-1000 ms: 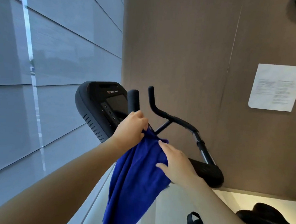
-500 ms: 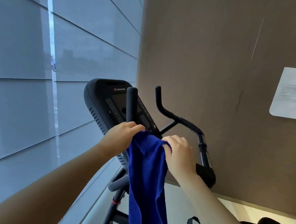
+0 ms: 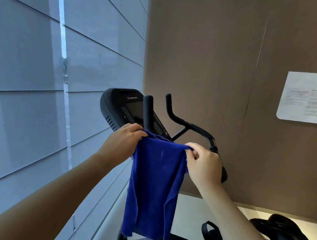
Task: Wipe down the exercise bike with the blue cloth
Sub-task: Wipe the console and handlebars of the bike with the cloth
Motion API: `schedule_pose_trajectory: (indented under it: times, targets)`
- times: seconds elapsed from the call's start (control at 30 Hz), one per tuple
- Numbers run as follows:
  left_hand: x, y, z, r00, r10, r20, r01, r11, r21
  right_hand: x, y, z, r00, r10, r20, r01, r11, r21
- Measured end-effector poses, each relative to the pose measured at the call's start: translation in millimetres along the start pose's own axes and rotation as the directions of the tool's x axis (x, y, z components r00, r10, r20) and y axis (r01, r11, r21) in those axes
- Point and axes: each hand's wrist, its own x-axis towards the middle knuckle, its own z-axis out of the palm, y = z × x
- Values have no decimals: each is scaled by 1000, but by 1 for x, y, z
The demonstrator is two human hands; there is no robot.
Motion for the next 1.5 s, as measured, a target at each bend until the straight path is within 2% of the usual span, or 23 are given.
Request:
schedule_pose_trajectory:
  times: [0.13,0.23,0.37,0.47,0.53,0.7,0.97,1.13,1.27,1.43,1.5]
  targets:
    - [-16,-13,-32,995,85,-51,-85,996,10,-16,-43,-6,996,40,-83,-35,997,64]
    - [-26,-21,-47,993,92,-75,-93,995,-20,-26,-69,-6,991,82,-111,-75,995,62]
    - [-28,-30,-47,999,23,-46,-27,996,-87,-38,-88,5,986,167,-10,-165,981,102]
    - [-26,-37,-35,998,-64,16,66,991,-118,-46,-88,19,981,179,69,-183,982,49]
    - [-22,-42,-25,995,-99,27,102,987,-121,-46,-84,31,983,165,85,-168,985,37]
    - [3,-54,-3,990,-134,-55,126,984,-122,-23,-71,61,996,88,32,-89,995,51]
    - [104,-83,37,958,-192,-214,164,977,-139,84,-45,128,994,-103,47,99,991,96]
    - [122,-126,64,967,-224,-121,199,961,-192,122,-38,183,987,-113,115,105,992,71]
    - [120,-139,77,996,-94,-5,90,969,-230,110,-27,196,987,-105,122,99,994,55]
    - [114,-142,74,988,42,146,-5,970,-242,83,-31,186,989,-88,122,107,981,-160]
    - [114,-146,63,971,81,225,-26,972,-235,91,-44,188,994,-106,37,112,963,-244]
